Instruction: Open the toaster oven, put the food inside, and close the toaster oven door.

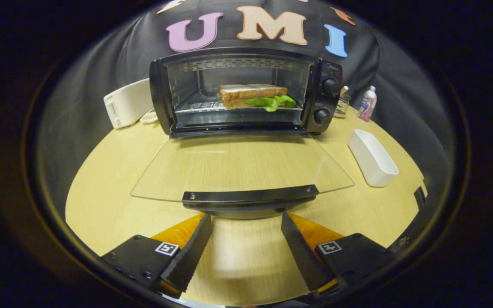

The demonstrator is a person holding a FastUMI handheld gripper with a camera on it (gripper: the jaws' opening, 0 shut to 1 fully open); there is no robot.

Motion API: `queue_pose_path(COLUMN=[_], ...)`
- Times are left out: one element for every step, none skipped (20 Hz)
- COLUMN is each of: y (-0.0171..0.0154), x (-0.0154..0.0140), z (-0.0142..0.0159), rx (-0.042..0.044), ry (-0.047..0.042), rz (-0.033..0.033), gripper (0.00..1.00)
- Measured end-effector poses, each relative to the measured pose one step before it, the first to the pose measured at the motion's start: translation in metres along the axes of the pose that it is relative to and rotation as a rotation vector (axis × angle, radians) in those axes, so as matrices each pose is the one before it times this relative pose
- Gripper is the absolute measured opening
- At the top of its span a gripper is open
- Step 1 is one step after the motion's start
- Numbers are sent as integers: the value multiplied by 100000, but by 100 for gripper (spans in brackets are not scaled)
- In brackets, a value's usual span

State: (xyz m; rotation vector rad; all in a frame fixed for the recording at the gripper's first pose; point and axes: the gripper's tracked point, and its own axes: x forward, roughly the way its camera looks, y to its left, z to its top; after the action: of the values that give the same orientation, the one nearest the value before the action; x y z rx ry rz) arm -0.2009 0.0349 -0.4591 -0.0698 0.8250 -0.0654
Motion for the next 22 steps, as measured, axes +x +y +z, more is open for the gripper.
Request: queue_pose_path(y=[-91,-79,1,-10,5,18,-73,-104,-193,84,390,73,-242,-113,80,210,138,75,116,211,96,66], x=[-62,-95,-244,-380,-450,-341,-262,-246,-181,-90,117,279,307,357,421,535,537,524,419,508,577,423], z=[79,221,273,513,562,658,674,798,752,849,1159,1378,1311,1470,1365,1242,1188,945,858,857,691,614], rx=[-1043,-901,43,857,897,68,-574,-641,-334,377,963,551,196,247,602,600,558,764,1276,1556,1421,1118], ry=[-32,-404,-920,-1283,-1453,-1212,-1372,-1695,-1644,-1515,-2285,-2266,-2446,-2551,-2371,-1840,-2056,-1803,-1497,-1264,-941,-931], rz=[-10,-202,-201,-119,-25,-25,-202,-518,-646,587,1523,233,-230,-371,-157,143,48,163,-19,370,267,184], gripper=[100,100,100,100,100,100,100,100,100,100,100,100,100,100,100,100,100,100,100,100,100,100])
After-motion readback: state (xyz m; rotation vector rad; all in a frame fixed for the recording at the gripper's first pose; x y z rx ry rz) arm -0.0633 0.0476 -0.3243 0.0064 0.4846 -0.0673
